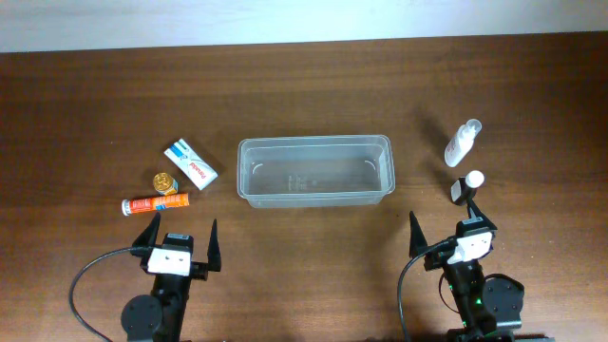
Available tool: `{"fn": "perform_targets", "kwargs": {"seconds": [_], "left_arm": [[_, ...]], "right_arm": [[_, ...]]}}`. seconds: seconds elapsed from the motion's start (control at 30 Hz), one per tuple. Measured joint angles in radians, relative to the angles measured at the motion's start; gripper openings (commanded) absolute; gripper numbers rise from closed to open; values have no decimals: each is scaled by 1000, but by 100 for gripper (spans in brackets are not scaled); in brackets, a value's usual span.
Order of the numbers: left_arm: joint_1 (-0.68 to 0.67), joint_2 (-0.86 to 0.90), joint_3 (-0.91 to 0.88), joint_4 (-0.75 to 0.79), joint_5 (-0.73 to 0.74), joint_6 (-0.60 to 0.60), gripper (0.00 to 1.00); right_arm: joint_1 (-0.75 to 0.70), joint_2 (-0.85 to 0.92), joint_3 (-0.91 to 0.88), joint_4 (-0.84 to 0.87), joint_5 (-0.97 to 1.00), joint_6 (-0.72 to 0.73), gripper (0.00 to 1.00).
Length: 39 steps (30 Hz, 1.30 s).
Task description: Pack container
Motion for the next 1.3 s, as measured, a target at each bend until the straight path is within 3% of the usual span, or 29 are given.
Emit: {"fn": "perform_targets", "kwargs": {"seconds": [1.3], "left_arm": [[0,0,0,0,0,0,99]], "right_arm": [[0,0,7,60,24,1,98]]}}
